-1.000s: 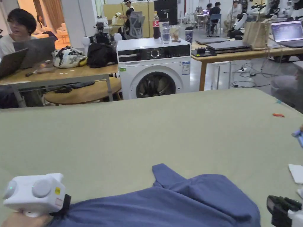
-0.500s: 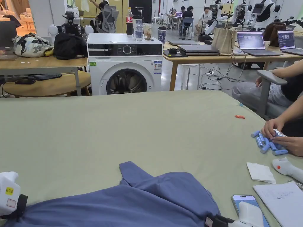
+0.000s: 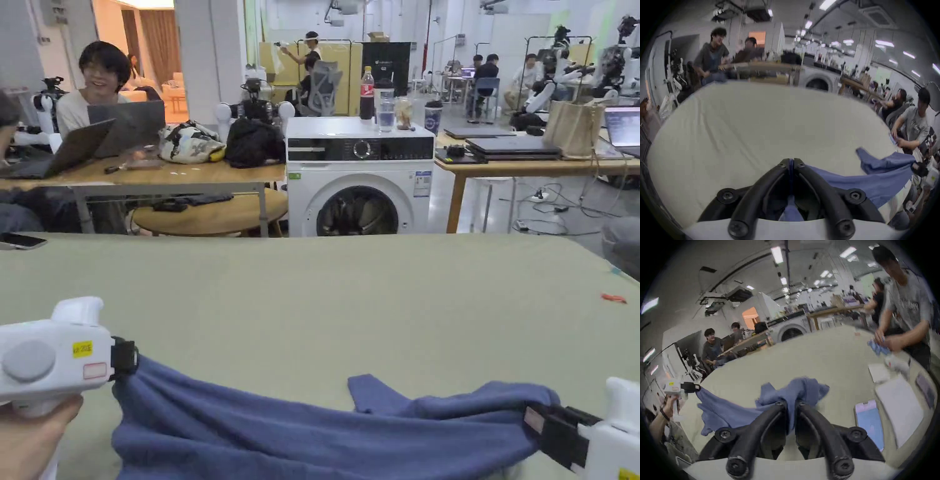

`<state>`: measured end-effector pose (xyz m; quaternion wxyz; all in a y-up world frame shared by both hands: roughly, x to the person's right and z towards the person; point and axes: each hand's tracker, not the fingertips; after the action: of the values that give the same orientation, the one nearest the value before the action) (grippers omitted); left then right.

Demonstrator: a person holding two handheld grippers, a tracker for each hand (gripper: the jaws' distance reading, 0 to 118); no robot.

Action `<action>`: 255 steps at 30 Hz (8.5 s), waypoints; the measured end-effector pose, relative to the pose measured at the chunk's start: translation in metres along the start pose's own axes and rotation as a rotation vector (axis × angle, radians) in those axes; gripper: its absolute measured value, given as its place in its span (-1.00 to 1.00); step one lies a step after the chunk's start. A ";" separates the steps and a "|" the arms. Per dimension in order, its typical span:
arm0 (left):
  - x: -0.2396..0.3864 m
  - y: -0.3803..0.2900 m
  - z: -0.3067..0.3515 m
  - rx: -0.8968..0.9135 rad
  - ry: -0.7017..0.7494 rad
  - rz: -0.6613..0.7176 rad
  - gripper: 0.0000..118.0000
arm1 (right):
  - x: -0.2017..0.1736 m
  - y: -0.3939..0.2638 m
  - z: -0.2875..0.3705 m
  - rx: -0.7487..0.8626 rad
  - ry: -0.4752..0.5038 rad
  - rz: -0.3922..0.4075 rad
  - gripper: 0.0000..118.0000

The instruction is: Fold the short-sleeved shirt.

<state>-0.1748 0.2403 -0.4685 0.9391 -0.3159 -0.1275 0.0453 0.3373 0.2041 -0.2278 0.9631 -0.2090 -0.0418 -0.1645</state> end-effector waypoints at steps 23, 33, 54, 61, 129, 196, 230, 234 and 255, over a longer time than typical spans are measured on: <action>-0.023 0.196 0.130 0.547 0.070 0.047 -1.00 | -0.116 0.288 -0.056 0.247 -0.005 0.183 -0.93; -0.016 0.226 0.053 0.495 0.117 0.037 -1.00 | -0.123 0.320 -0.152 0.197 -0.075 0.233 -0.93; -0.037 0.025 0.027 0.225 -0.013 0.093 -1.00 | -0.039 0.124 -0.130 -0.007 -0.035 0.146 -0.93; -0.042 -0.130 0.072 0.106 -0.016 0.189 -1.00 | 0.005 -0.021 -0.061 -0.118 -0.071 0.009 -0.93; -0.034 -0.248 0.089 -0.093 0.033 0.185 -0.74 | -0.017 -0.066 0.013 0.025 -0.046 0.210 -1.00; -0.013 0.129 0.173 0.604 0.080 0.068 -1.00 | -0.021 0.266 0.000 0.258 -0.133 0.122 -0.95; -0.071 -0.135 0.092 0.125 0.020 0.207 -1.00 | 0.072 0.004 -0.069 -0.171 -0.166 -0.022 -0.95; -0.083 -0.199 0.136 0.054 0.029 0.265 -1.00 | 0.089 -0.048 -0.014 -0.193 -0.177 -0.086 -0.95; 0.020 -0.176 0.181 0.383 0.010 -0.061 0.70 | 0.032 -0.040 0.074 0.082 -0.083 0.060 0.28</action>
<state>-0.2033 0.2090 -0.2192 0.9836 -0.1275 -0.1216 0.0388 0.3529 0.1915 -0.1401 0.9728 -0.1770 -0.0821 -0.1247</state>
